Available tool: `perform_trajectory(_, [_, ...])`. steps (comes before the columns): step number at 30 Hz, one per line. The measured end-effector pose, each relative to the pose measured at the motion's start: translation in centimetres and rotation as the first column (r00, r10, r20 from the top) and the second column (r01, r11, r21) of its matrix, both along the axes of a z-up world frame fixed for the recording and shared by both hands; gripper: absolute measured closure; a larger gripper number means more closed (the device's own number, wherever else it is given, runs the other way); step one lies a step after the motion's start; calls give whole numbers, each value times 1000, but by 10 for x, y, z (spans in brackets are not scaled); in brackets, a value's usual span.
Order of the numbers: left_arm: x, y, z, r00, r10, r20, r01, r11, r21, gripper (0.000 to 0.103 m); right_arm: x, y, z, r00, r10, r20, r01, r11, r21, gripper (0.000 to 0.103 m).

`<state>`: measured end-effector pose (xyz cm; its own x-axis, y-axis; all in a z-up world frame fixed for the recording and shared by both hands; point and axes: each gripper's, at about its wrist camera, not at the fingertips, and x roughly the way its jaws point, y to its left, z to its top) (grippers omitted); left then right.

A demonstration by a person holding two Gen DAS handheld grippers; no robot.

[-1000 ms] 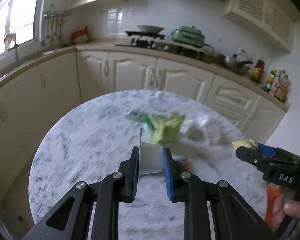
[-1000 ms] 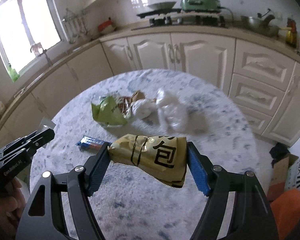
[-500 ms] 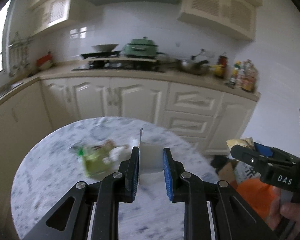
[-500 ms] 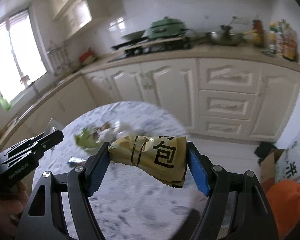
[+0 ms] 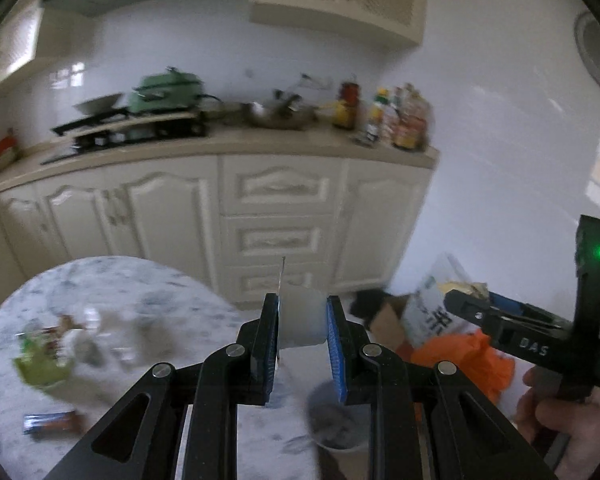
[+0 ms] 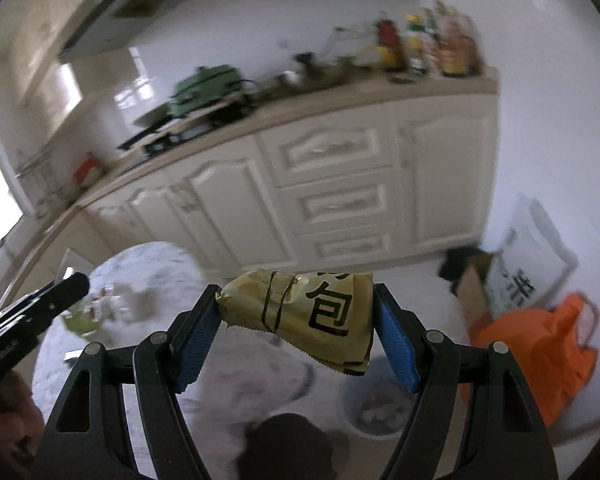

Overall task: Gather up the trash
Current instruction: 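Lift both held items and carry them over the blue bin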

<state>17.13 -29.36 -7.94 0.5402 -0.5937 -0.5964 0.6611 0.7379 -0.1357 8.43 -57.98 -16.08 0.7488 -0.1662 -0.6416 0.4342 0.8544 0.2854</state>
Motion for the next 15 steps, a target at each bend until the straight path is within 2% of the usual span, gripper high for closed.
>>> perform_trajectory(6, [29, -66, -29, 993, -96, -73, 99, 994, 44, 84, -16, -49, -40, 992, -105, -70, 109, 993, 51, 28])
perform_trajectory(15, [82, -155, -76, 967, -171, -186, 193, 975, 108, 84, -16, -86, -101, 975, -155, -161, 177, 975, 133, 28])
